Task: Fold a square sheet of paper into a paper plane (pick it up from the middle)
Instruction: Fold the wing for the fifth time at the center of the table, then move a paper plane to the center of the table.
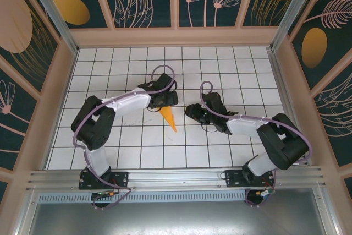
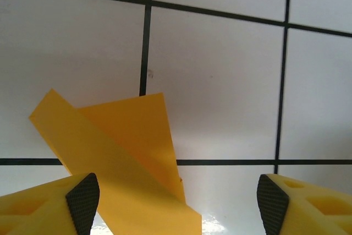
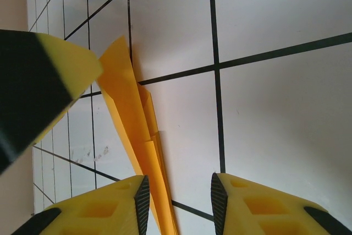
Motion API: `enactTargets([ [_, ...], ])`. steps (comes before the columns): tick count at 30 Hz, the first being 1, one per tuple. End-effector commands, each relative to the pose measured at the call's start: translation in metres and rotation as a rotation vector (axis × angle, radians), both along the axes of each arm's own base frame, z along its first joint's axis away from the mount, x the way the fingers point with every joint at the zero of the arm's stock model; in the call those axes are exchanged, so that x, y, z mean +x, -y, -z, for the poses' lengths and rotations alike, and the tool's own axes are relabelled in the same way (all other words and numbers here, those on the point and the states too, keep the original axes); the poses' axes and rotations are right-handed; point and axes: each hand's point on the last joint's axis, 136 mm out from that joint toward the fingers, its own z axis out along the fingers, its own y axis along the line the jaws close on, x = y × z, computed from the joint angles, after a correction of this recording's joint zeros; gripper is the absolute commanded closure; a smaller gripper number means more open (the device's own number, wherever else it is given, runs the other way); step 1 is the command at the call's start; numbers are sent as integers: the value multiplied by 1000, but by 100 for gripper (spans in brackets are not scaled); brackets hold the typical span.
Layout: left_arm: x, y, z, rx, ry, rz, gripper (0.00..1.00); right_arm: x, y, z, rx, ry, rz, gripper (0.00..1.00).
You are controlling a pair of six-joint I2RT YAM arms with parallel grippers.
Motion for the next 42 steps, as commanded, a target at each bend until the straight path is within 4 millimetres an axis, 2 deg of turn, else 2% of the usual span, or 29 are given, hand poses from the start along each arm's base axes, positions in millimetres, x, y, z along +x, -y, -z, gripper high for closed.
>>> enactTargets([
  [1,-8,-21,9,173,-45,-13,23,3,-1,-3,14,14,21,61],
  [5,-9,-20,11,206,-58,-5,24,3,0,-1,12,14,26,61],
  [11,-12,-24,17,228,-68,1,28,1,-8,-1,32,9,-6,61],
  [15,-11,-25,3,200,-23,-2,33,0,-15,-3,41,13,-32,61],
  [18,-9,-29,-5,199,0,-9,42,0,-20,-3,39,13,-46,61],
  [23,-12,-40,-6,196,7,-30,56,-1,-27,-2,38,12,-71,60],
  [26,-15,-45,-9,162,19,-42,60,-3,-35,-3,43,18,-101,59],
  [29,-19,-48,-9,104,28,-43,64,-4,-46,-6,54,32,-137,53],
  [31,-23,-52,0,83,9,-45,67,-4,-53,-5,49,29,-160,52],
  [33,-25,-55,-5,55,21,-55,69,-4,-59,-2,42,23,-178,50],
  [39,-29,-64,-4,20,29,-72,72,-2,-81,2,46,21,-258,49],
  [42,-29,-63,-3,-1,27,-70,73,2,-85,7,31,15,-266,48],
])
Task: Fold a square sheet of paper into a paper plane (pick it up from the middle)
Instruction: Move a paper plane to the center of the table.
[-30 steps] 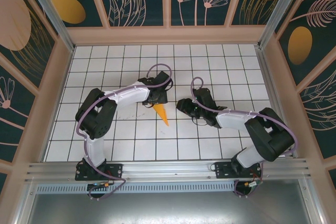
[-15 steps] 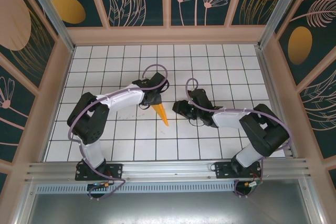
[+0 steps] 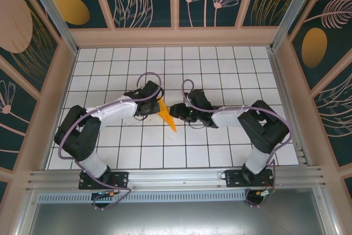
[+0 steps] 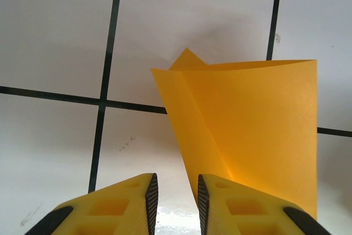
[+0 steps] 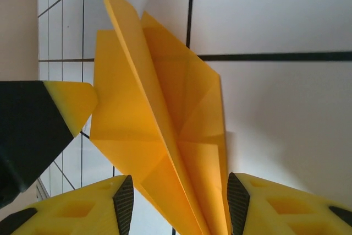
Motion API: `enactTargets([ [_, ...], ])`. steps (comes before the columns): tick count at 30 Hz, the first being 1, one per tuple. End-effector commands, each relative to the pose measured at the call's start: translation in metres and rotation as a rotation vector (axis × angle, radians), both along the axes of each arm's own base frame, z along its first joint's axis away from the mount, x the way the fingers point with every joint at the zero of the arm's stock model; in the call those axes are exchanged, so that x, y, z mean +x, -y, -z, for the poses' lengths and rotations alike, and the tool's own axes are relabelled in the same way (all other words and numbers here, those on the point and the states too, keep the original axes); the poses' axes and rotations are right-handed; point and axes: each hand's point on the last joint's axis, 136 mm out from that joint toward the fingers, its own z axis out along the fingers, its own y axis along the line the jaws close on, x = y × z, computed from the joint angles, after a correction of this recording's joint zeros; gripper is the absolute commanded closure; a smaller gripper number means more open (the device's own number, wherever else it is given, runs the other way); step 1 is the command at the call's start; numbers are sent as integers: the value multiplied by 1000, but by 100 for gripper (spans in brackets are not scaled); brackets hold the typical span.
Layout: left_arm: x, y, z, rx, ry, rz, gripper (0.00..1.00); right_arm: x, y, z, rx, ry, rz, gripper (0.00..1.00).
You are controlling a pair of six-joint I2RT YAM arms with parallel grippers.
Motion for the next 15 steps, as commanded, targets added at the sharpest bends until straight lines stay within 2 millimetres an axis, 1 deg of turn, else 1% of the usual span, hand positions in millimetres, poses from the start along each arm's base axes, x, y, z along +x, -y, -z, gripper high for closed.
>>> enactTargets([
  [1,3,5,-5,-51,22,-4,74,3,-13,-2,2,21,-55,48],
  [4,3,5,-3,-46,19,-3,74,2,-18,2,7,10,-78,48],
  [6,3,4,-2,-42,18,0,75,4,-17,8,-12,2,-63,48],
  [9,2,5,0,-39,10,3,76,4,-19,10,-15,-5,-71,47],
  [12,3,6,1,-43,12,3,79,4,-19,14,-33,-12,-71,47],
  [15,3,5,0,-42,13,1,81,10,-9,15,-77,8,-22,46],
])
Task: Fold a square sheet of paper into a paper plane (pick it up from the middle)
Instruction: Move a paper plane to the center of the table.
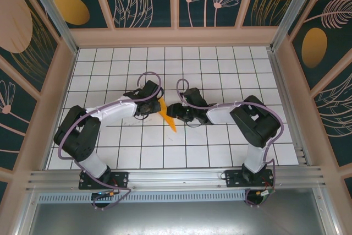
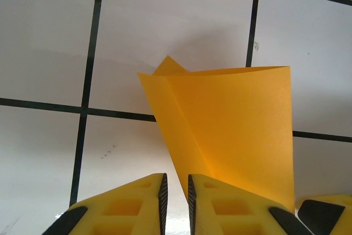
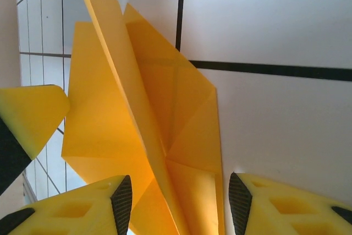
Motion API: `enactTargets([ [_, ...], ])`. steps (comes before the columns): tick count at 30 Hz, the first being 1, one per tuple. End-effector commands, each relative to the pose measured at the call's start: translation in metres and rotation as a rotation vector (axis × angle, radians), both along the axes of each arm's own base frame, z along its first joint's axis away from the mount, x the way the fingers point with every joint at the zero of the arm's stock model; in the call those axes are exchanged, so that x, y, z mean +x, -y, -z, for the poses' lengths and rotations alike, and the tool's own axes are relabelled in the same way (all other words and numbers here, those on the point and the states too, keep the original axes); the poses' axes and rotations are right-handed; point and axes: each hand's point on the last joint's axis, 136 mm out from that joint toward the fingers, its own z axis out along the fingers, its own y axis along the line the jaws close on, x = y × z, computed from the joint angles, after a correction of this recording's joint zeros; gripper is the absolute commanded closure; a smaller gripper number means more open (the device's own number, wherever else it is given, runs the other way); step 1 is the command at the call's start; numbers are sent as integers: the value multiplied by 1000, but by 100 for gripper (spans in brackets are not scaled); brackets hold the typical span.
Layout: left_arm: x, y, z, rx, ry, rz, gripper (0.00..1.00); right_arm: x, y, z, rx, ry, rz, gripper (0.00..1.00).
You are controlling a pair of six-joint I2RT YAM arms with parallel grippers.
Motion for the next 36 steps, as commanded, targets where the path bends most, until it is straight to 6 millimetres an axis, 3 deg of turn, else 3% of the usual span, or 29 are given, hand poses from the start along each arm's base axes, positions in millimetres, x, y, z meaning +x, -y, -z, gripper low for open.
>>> enactTargets([
  [1,-7,-6,9,5,-21,-5,82,5,1,-4,-32,34,5,46],
  [9,-6,-4,11,2,-26,-2,83,-9,-21,-7,57,9,-95,46],
  [17,-7,-4,11,1,-27,0,83,-16,-21,-19,72,43,-120,48],
  [23,-6,-3,11,-4,-26,-2,83,-20,-21,-10,-15,72,-136,49],
  [36,-7,-3,9,-10,-23,-2,83,-17,-27,16,-222,111,-172,71],
])
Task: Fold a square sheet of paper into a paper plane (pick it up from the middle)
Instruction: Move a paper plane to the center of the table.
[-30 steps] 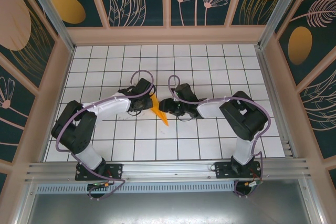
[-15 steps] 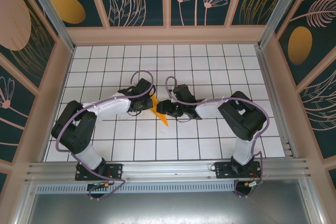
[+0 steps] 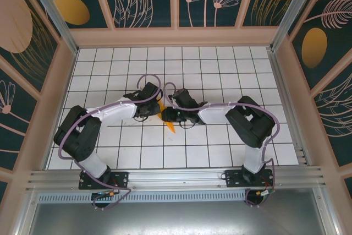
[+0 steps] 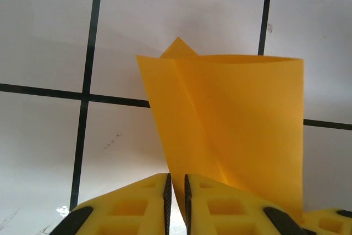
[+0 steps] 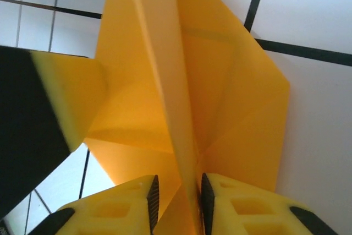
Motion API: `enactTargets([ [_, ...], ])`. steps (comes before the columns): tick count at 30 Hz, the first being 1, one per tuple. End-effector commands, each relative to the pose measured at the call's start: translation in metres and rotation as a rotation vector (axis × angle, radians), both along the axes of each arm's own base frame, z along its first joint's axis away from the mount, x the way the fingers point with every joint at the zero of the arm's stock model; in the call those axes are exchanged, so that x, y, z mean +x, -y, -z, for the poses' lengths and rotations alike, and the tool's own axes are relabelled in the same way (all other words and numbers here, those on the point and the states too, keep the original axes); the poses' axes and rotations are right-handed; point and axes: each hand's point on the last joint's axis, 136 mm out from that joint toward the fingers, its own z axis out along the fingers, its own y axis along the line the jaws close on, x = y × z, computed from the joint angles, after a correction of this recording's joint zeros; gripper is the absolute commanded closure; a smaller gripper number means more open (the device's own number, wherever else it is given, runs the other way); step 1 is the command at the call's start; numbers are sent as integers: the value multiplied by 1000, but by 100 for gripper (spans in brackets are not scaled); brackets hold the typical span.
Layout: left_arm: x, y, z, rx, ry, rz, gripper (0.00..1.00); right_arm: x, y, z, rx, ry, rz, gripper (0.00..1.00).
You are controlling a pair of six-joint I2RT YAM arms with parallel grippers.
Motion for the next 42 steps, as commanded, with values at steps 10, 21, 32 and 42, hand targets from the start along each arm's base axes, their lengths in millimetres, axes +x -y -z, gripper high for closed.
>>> enactTargets([
  [10,-1,-1,-4,-17,10,-8,83,1,3,19,-140,26,-8,77],
  [21,2,16,-48,-167,117,41,76,12,12,4,-210,85,44,98],
  [32,2,-17,-115,-217,366,-89,65,59,88,-31,-445,186,351,100],
  [42,-7,-36,-104,-202,372,-157,62,81,87,-17,-563,141,367,99],
])
